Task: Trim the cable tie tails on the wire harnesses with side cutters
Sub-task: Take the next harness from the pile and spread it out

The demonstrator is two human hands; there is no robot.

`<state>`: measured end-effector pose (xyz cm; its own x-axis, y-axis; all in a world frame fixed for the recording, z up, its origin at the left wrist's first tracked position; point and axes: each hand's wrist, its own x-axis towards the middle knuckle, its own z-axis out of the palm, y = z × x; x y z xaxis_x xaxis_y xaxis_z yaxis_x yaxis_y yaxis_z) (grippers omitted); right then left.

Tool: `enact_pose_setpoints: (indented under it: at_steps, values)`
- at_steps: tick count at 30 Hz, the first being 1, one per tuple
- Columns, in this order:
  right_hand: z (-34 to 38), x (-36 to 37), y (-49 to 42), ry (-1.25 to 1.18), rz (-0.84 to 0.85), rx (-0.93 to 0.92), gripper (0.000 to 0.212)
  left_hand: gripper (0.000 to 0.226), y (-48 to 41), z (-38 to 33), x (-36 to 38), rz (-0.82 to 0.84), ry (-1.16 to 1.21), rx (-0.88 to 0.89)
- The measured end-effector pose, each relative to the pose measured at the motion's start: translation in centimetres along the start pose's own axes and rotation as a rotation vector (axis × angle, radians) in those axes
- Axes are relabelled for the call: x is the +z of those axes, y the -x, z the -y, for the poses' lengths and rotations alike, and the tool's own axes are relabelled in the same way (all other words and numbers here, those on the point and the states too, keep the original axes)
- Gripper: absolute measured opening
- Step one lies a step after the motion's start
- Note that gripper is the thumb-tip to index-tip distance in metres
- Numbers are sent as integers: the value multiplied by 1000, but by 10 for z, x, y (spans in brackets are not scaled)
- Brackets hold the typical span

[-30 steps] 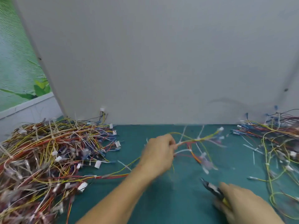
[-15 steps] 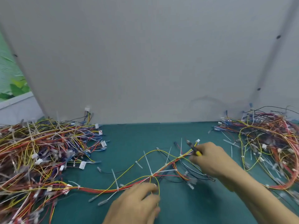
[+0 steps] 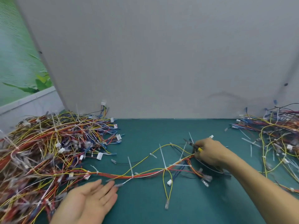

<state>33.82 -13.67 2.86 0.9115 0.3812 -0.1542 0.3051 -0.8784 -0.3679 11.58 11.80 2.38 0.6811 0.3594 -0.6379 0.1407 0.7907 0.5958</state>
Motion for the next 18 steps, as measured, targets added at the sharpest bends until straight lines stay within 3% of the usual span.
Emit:
enact_pose_setpoints:
  at_steps: [3, 7, 11, 15, 16, 18]
  values:
    - [-12, -1, 15, 28, 36, -70, 10, 50, -8, -4, 9, 62, -10, -38]
    - [-30, -8, 33, -64, 70, -81, 5, 26, -12, -7, 28, 165, -13, 77]
    - [-50, -17, 50, -197, 14, 26, 7, 26, -13, -13, 57, 286, -202, 409]
    - [-62, -18, 61, -8, -20, 120, 9, 16, -21, -13, 93, 265, -623, 746]
    - [-63, -17, 64, 64, -3, 135, 11, 15, -28, -10, 99, 246, -740, 743]
    - [-64, -14, 67, 108, 1, 164, 11, 11, -42, 1, 104, 256, -878, 566]
